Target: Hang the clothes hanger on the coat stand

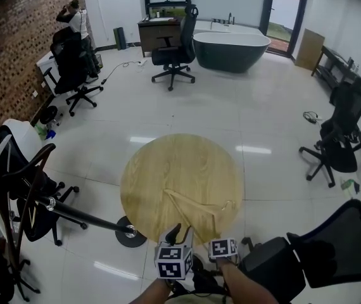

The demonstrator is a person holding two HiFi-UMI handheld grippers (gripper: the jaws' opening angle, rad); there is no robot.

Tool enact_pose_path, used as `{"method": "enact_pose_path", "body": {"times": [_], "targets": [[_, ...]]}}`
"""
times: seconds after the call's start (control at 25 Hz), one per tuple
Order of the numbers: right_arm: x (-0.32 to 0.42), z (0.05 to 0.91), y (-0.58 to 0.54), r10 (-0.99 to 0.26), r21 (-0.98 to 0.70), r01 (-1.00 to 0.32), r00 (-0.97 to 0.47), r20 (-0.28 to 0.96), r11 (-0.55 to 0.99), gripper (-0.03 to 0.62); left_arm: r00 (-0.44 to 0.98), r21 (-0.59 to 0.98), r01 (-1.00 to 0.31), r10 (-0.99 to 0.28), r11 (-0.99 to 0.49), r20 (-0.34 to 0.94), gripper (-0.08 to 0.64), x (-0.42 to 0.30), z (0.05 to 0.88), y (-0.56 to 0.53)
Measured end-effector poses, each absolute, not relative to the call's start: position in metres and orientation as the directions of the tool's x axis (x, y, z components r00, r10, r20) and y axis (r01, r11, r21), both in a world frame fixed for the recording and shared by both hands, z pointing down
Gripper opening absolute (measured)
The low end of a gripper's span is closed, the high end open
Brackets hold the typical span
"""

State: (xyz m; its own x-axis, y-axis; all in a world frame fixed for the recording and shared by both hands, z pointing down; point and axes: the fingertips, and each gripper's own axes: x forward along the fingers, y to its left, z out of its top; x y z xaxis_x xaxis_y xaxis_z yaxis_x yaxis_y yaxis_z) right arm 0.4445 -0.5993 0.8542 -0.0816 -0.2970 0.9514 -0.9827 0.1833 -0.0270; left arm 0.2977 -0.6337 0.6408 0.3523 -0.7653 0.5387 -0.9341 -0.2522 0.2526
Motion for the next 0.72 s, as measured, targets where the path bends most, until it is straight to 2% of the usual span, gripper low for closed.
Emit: {"method": "enact_pose_path", "body": {"times": [0.24, 0.32, 0.36, 0.56, 0.68, 0.72], "targets": [[0.441, 0.869, -0.601, -0.252, -0.026, -0.982, -0.073, 0.965, 0.187, 0.164, 0.337, 0.255, -0.939, -0.753, -0.229, 0.565, 0.141, 0.289, 0.65, -0.641], [0.441, 0.871, -0.605, -0.252, -0.015, -0.982, -0.062, 0.966, 0.186, 0.084, 0.332, 0.252, -0.941, -0.752, -0.224, 0.569, 0.141, 0.287, 0.653, -0.645], [0.442, 0.871, -0.607, -0.255, -0.015, -0.982, -0.063, 0.965, 0.186, 0.071, 0.332, 0.252, -0.941, -0.751, -0.224, 0.571, 0.14, 0.287, 0.654, -0.646], [0.442, 0.862, -0.603, -0.257, -0.05, -0.986, -0.09, 0.962, 0.159, 0.058, 0.339, 0.258, -0.939, -0.747, -0.229, 0.571, 0.14, 0.288, 0.649, -0.644], [0.427, 0.848, -0.605, -0.32, -0.136, -0.972, -0.194, 0.927, 0.193, 0.058, 0.342, 0.265, -0.937, -0.753, -0.228, 0.563, 0.14, 0.29, 0.643, -0.636], [0.435, 0.844, -0.602, -0.328, -0.114, -0.974, -0.174, 0.929, 0.195, 0.058, 0.343, 0.268, -0.936, -0.754, -0.227, 0.559, 0.138, 0.292, 0.641, -0.633]]}}
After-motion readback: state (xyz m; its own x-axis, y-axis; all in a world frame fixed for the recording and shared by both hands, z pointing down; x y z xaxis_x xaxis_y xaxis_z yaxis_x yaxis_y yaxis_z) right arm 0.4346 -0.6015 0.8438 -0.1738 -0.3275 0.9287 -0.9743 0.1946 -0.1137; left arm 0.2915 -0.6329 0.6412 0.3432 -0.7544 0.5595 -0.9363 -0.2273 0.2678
